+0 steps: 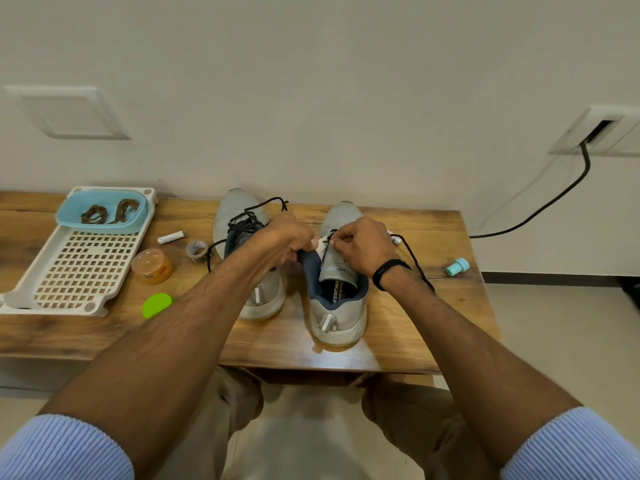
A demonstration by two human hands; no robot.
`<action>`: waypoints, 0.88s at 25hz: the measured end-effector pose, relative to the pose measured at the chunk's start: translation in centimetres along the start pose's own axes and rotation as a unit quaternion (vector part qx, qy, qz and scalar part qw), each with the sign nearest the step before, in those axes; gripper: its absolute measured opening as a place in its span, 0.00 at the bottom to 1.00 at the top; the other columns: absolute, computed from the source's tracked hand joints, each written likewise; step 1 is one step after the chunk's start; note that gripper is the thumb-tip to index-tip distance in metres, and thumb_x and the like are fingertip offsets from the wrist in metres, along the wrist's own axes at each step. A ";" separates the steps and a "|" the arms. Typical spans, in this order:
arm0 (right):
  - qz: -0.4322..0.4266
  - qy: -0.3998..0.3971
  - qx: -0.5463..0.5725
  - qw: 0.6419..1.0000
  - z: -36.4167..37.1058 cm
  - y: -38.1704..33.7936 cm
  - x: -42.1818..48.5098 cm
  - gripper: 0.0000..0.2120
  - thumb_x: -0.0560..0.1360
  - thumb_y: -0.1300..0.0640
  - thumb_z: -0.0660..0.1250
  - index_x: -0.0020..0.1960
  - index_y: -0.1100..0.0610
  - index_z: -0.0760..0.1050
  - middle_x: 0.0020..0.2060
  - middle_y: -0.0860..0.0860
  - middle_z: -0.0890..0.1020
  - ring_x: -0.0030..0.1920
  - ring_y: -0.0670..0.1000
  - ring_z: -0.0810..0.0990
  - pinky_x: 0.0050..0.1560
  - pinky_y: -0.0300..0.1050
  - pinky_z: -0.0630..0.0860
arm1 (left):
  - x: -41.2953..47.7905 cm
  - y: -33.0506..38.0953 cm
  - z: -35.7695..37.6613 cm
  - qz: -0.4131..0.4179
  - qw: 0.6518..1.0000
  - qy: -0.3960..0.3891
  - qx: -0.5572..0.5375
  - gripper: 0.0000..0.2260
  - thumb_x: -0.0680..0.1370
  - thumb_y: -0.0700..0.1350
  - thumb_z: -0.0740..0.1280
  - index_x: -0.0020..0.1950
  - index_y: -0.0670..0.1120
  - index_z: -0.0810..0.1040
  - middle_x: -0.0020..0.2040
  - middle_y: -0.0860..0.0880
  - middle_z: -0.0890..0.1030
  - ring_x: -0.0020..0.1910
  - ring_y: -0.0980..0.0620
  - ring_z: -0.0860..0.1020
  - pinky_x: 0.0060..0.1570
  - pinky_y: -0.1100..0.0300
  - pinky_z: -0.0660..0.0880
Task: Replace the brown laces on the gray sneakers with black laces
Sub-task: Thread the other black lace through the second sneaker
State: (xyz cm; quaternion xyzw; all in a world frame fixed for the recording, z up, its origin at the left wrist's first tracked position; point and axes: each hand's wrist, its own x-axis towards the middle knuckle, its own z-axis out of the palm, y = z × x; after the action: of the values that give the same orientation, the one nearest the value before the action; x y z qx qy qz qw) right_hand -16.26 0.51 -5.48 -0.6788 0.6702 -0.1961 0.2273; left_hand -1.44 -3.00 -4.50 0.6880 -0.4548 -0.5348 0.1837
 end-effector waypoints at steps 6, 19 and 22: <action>-0.016 -0.013 -0.014 1.000 0.1 -0.1 0.0 0.09 0.77 0.55 0.67 0.49 0.56 0.85 0.44 0.51 0.86 0.44 0.49 0.80 0.41 0.37 0.68 | 0.1 0.0 0.2 -0.019 1.000 0.018 -0.004 0.13 0.73 0.31 0.73 0.57 0.34 0.79 0.52 0.38 0.83 0.47 0.46 0.82 0.37 0.54 0.81; -0.052 -0.023 -0.120 0.991 -0.2 -1.6 -0.4 0.12 0.77 0.59 0.64 0.40 0.62 0.82 0.31 0.55 0.76 0.36 0.53 0.71 0.36 0.42 0.60 | 0.5 -0.7 0.5 0.105 0.985 0.057 0.125 0.04 0.70 0.35 0.72 0.45 0.38 0.83 0.39 0.44 0.81 0.37 0.51 0.76 0.36 0.56 0.75; -0.048 -0.024 -0.091 0.994 0.0 -1.3 -0.4 0.12 0.77 0.59 0.64 0.40 0.61 0.83 0.30 0.52 0.74 0.35 0.52 0.71 0.34 0.42 0.61 | 0.6 -1.0 0.3 0.131 0.980 0.050 0.144 0.06 0.70 0.35 0.71 0.42 0.45 0.81 0.37 0.46 0.79 0.37 0.50 0.78 0.39 0.51 0.81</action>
State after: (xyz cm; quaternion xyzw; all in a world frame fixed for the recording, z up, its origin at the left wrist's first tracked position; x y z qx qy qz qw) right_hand -15.21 0.91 -4.76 -0.7325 0.6462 -0.1290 0.1710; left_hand -1.24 -2.95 -5.66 0.6673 -0.6038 -0.3998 0.1740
